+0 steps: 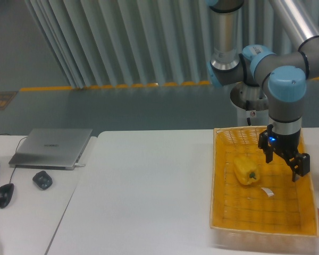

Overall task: Place the yellow pepper on the table
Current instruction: 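Move the open gripper over the yellow pepper in the orange basket, then lower the gripper onto the yellow pepper and close on it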

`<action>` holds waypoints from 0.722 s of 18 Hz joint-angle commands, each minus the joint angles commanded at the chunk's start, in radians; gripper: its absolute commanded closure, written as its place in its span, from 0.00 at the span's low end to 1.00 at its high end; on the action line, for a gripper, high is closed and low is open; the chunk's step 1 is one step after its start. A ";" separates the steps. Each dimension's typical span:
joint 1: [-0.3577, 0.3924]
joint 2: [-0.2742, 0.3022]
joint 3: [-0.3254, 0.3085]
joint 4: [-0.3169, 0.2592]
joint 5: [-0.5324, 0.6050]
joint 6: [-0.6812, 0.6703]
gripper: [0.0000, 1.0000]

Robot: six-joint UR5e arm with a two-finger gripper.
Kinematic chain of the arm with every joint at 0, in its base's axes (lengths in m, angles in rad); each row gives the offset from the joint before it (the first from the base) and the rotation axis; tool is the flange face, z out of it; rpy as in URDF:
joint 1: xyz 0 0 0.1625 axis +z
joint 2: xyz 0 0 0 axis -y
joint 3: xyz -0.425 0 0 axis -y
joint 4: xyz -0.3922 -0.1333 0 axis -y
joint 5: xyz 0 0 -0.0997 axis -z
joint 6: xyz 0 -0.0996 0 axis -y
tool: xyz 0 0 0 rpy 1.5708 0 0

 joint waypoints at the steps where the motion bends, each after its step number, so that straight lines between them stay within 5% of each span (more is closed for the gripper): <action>1: 0.000 0.003 -0.005 0.000 -0.006 -0.047 0.00; 7: 0.031 -0.005 -0.014 0.017 -0.075 -0.439 0.00; 13: 0.032 0.026 -0.087 0.028 -0.031 -0.634 0.00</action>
